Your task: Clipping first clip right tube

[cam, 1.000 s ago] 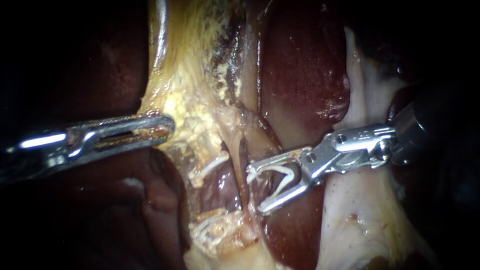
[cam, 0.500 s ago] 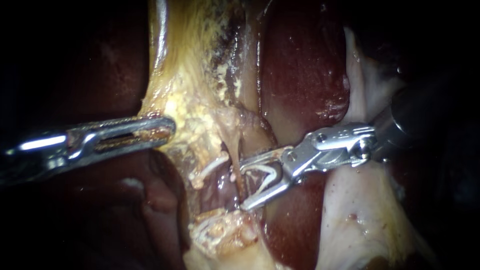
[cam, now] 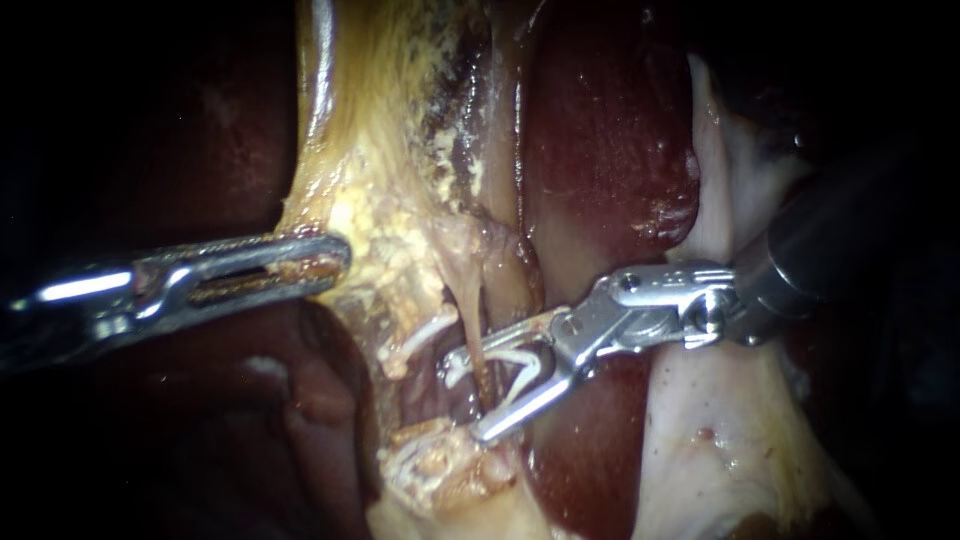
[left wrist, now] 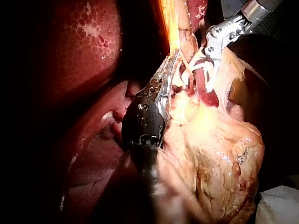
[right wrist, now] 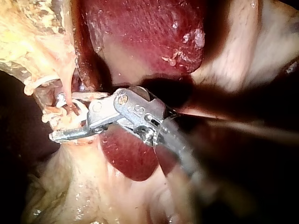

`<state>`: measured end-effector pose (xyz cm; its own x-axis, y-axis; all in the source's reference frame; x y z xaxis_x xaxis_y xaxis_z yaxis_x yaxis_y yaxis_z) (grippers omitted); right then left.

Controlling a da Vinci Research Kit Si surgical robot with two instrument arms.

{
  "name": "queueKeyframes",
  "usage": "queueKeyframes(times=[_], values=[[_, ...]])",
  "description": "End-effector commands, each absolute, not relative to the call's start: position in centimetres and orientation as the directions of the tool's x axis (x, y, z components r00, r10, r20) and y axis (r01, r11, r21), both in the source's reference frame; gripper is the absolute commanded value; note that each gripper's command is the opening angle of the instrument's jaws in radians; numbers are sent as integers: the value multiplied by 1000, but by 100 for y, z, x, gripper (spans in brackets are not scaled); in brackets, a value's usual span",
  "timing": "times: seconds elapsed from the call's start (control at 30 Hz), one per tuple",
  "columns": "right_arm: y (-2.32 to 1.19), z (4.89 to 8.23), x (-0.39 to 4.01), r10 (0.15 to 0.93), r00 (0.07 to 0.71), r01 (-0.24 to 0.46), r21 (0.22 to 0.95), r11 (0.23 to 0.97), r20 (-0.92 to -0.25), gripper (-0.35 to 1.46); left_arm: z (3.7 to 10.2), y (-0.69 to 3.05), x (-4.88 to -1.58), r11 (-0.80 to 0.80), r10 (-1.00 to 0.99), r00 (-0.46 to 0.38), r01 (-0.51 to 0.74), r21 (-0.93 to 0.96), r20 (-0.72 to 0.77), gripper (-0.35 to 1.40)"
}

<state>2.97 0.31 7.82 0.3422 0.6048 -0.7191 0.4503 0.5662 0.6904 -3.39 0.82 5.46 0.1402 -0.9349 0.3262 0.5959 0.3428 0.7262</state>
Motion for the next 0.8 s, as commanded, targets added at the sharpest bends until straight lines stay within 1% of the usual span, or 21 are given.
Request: queueKeyframes(times=[0.03, 0.1, 0.27, 0.43, 0.63, 0.8], values=[[29, 780, 298, 612, 341, 456, 695, 556, -713, 51, 546, 83, -339, 343, -935, 141, 595, 727, 326, -35], [27, 778, 299, 618, 342, 471, 698, 540, -708, 51, 546, 83, -339, 343, -935, 141, 595, 727, 326, -35], [22, 781, 303, 616, 347, 474, 699, 536, -707, 49, 546, 83, -339, 343, -935, 140, 595, 727, 326, -35], [5, 793, 305, 623, 373, 477, 718, 507, -687, 46, 547, 83, -339, 343, -935, 141, 595, 727, 326, -35], [-13, 808, 307, 616, 395, 494, 723, 483, -681, 43, 548, 83, -339, 344, -935, 141, 595, 727, 327, -35], [-11, 807, 306, 616, 395, 496, 723, 481, -681, 38, 548, 83, -339, 344, -935, 141, 595, 727, 327, -35]])
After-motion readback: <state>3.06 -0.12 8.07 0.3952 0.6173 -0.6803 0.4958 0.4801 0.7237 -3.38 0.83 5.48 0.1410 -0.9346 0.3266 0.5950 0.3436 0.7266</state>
